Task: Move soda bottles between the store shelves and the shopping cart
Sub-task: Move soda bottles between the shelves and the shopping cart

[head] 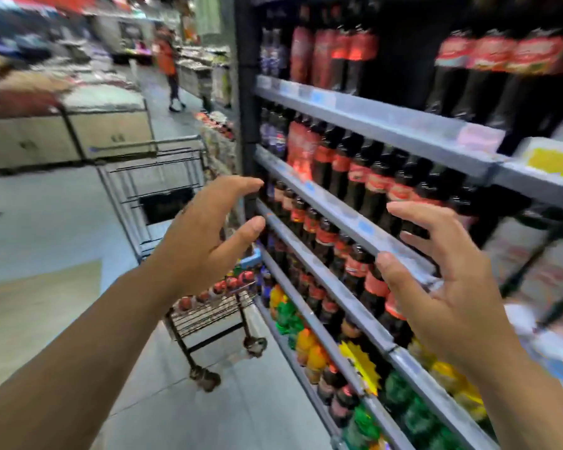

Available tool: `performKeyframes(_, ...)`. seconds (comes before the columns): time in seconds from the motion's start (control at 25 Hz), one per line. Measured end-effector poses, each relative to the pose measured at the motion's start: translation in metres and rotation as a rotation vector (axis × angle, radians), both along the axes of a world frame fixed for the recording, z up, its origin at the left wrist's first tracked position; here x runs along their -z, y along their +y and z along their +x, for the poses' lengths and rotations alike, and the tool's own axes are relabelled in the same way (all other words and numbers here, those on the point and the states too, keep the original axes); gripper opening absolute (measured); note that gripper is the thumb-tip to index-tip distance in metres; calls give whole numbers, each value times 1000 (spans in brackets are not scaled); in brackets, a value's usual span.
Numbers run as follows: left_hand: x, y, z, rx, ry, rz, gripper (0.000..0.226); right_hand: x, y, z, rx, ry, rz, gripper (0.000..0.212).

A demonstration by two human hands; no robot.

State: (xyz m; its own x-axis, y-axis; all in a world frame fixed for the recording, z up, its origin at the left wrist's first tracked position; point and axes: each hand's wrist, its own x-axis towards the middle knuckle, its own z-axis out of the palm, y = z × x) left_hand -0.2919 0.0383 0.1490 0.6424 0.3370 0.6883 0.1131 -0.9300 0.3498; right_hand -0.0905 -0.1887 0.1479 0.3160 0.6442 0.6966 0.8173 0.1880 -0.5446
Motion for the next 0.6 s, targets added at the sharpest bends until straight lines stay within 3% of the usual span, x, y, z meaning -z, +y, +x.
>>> performKeyframes(0.4, 46, 205, -48, -372, 106, -107, 50, 72, 262, 19, -271, 141, -29, 39)
performKeyframes(0.6, 80, 296, -57, -433, 141, -170, 50, 97, 370, 17, -323, 170, -24, 43)
